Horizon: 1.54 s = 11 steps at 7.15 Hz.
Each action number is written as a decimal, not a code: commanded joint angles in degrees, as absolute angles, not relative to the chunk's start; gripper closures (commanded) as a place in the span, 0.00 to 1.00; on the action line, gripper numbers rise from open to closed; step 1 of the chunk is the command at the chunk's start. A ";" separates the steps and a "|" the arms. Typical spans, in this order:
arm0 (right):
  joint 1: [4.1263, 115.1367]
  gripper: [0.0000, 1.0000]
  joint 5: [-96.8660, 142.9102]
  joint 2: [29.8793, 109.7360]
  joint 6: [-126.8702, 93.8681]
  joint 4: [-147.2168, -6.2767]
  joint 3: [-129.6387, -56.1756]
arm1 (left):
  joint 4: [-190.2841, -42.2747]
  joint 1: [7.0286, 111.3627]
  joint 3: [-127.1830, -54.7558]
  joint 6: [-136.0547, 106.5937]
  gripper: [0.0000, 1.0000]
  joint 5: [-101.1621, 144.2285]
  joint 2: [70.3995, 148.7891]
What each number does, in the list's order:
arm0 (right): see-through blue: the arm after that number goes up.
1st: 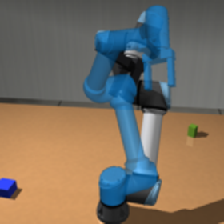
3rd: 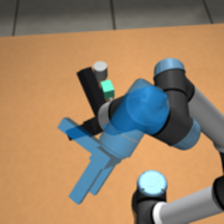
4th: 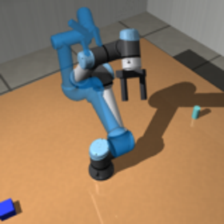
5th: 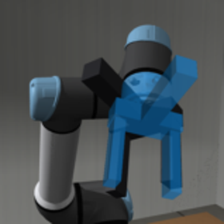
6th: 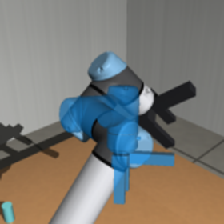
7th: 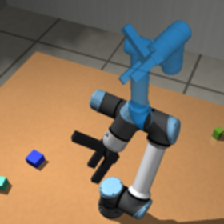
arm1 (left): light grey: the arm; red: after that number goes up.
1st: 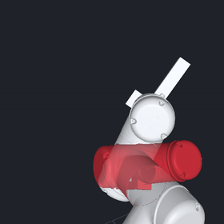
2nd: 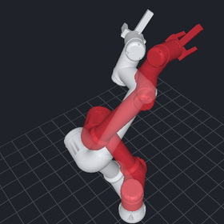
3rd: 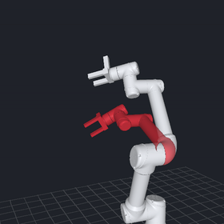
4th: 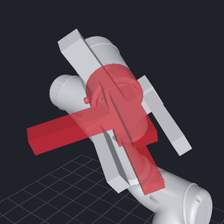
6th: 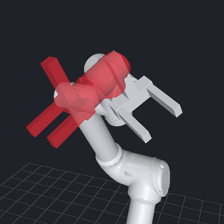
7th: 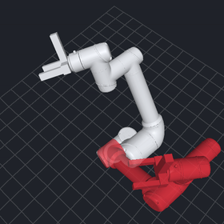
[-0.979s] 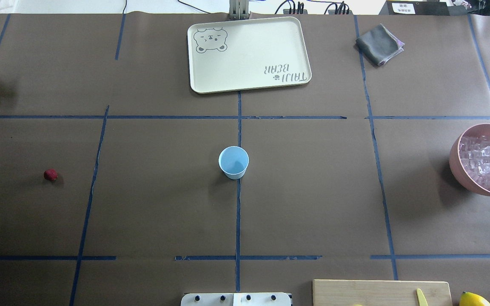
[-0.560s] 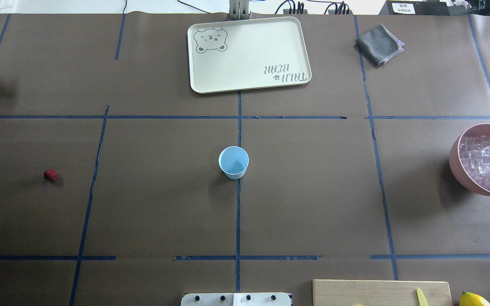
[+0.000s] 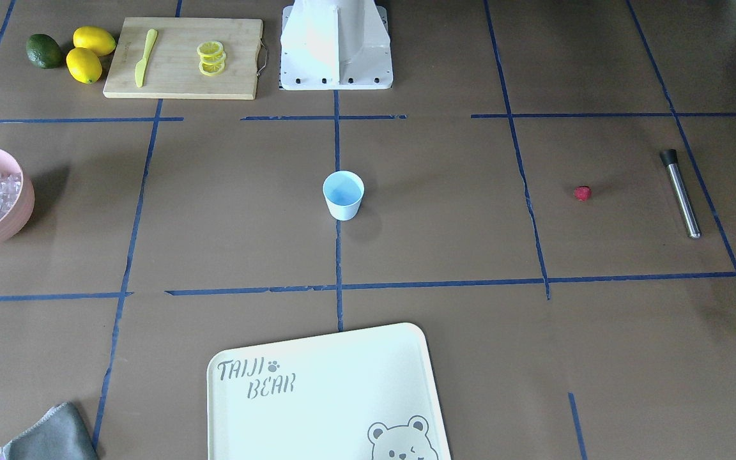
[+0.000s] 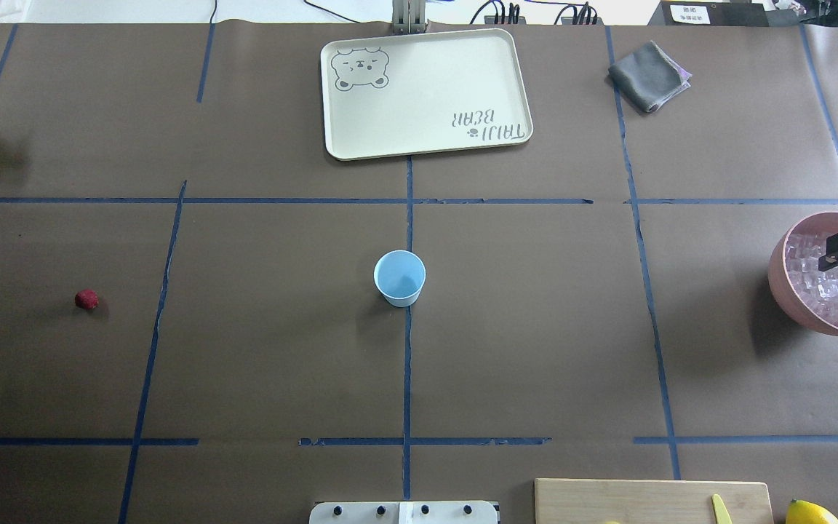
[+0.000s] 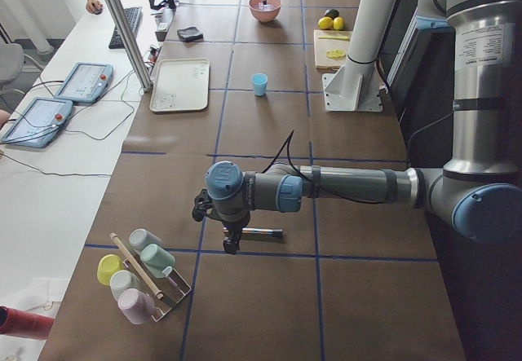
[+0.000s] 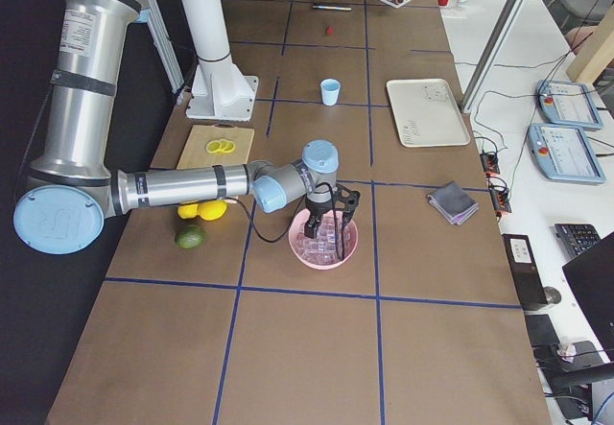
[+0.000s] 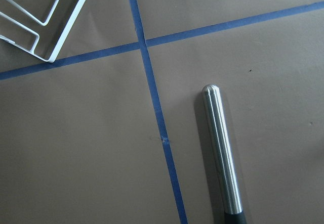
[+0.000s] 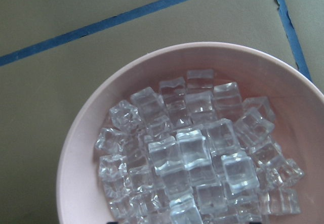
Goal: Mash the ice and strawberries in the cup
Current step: 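Lower the right gripper into the pink bowl and grasp an ice cube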
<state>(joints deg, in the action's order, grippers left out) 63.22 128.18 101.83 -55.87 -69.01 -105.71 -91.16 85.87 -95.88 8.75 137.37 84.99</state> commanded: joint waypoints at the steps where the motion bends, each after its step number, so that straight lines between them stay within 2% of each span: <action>1: 61.79 0.13 127.44 102.13 -57.22 -68.91 -104.86 | -91.23 85.87 -95.98 8.70 0.00 137.37 84.99; 4: 60.30 0.18 127.27 101.69 -57.22 -68.82 -103.80 | -91.23 85.87 -96.06 8.70 0.00 137.37 84.99; 5: 60.29 0.23 127.27 101.60 -57.22 -68.73 -103.71 | -91.23 85.87 -96.33 8.70 0.00 137.37 84.99; 6: 60.29 0.49 127.27 101.69 -57.48 -68.73 -103.71 | -91.23 85.87 -96.42 8.70 0.00 137.37 84.99; 7: 60.29 0.81 127.18 101.69 -57.57 -68.73 -103.71 | -91.23 85.87 -96.50 8.70 0.00 137.37 84.99; 8: 60.38 0.98 127.26 101.86 -57.13 -68.73 -103.80 | -91.14 85.87 -96.94 8.61 0.00 137.37 84.99; 11: 60.64 1.00 127.35 102.13 -56.95 -68.73 -106.24 | -91.14 85.87 -96.86 8.70 0.00 137.37 84.90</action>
